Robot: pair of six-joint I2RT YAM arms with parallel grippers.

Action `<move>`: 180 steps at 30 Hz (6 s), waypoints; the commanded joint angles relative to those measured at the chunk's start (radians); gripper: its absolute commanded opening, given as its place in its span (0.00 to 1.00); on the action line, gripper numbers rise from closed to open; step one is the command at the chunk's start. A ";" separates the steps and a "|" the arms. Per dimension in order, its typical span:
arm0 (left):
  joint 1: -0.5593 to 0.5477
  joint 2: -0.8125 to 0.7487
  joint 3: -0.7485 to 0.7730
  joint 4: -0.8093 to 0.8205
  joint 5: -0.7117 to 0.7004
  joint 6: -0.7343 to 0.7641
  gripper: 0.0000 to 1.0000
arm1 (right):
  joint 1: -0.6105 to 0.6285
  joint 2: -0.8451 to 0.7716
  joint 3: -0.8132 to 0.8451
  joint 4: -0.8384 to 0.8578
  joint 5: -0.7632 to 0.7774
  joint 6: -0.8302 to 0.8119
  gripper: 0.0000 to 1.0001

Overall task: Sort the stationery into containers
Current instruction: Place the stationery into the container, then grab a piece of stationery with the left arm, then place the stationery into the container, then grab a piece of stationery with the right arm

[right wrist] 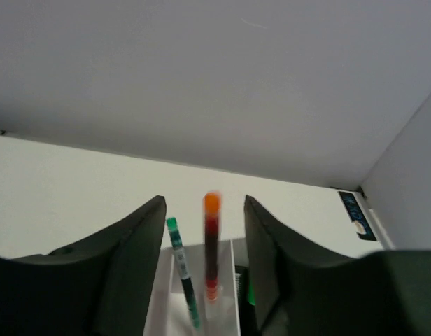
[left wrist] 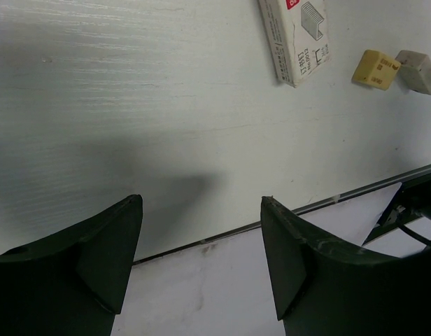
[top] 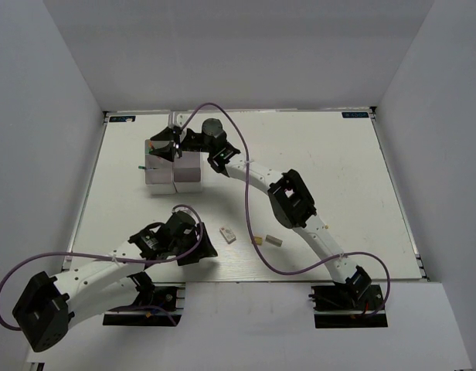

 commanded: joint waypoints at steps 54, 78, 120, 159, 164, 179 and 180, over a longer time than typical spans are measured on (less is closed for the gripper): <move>-0.068 0.881 0.744 -0.288 -0.229 -0.180 0.69 | -0.715 -1.405 -1.297 -1.057 0.320 -0.076 0.54; -0.046 0.758 0.997 -0.260 -0.383 0.123 0.00 | -0.714 -1.536 -1.506 -1.042 0.233 -0.156 0.05; 0.440 0.803 1.074 -0.346 -0.470 -0.520 0.03 | -0.714 -1.589 -1.591 -1.010 0.238 -0.171 0.08; 0.468 0.889 1.116 -0.297 -0.414 -0.548 0.48 | -0.715 -1.603 -1.633 -1.011 0.236 -0.182 0.08; 0.468 0.880 1.106 -0.288 -0.404 -0.557 0.50 | -0.715 -1.602 -1.630 -1.008 0.235 -0.182 0.08; 0.446 0.745 1.025 -0.235 -0.362 -0.420 0.35 | -0.714 -1.597 -1.633 -1.019 0.250 -0.208 0.27; 0.437 0.719 1.005 -0.222 -0.333 -0.384 0.34 | -0.715 -1.591 -1.628 -1.026 0.260 -0.220 0.37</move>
